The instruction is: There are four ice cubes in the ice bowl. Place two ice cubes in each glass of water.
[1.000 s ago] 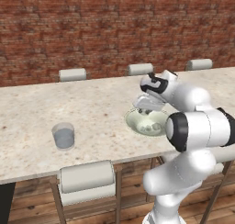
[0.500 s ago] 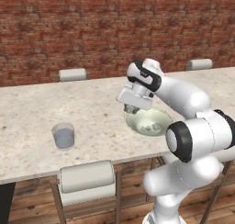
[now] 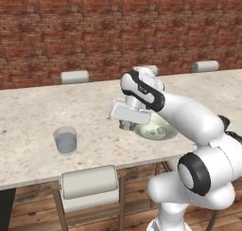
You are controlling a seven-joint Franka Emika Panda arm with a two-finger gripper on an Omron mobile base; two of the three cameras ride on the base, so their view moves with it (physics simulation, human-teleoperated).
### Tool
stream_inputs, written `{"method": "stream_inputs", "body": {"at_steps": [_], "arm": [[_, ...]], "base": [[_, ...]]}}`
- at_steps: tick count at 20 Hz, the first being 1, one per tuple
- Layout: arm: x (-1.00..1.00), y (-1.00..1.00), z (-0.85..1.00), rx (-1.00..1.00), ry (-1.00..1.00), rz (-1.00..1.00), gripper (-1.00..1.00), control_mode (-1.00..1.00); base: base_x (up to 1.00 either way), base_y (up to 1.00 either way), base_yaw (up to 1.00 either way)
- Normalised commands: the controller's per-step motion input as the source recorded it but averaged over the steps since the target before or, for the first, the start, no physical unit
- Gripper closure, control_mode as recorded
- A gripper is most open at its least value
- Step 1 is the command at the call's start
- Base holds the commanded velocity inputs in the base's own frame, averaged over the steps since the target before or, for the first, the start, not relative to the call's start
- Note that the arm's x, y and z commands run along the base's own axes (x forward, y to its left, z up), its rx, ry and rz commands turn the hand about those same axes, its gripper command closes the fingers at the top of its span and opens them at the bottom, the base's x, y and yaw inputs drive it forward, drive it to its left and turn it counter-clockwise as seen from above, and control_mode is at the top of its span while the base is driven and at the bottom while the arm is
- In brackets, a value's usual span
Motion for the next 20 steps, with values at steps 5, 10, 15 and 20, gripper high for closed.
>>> {"method": "stream_inputs", "body": {"at_steps": [5, 10, 15, 20], "arm": [[-0.48, 0.57, -0.06, -0.07, -0.01, 0.05, 1.00, -1.00], [0.12, 0.95, 0.00, -0.06, 0.00, -0.02, 1.00, -1.00], [0.43, 0.96, 0.00, -0.01, 0.00, -0.06, 1.00, -1.00], [0.57, 0.70, 0.08, 0.00, 0.00, -0.08, 1.00, -1.00]], "base": [[0.00, 0.00, 0.00], [0.00, 0.00, 0.00], [0.00, 0.00, 0.00], [0.00, 0.00, 0.00]]}}
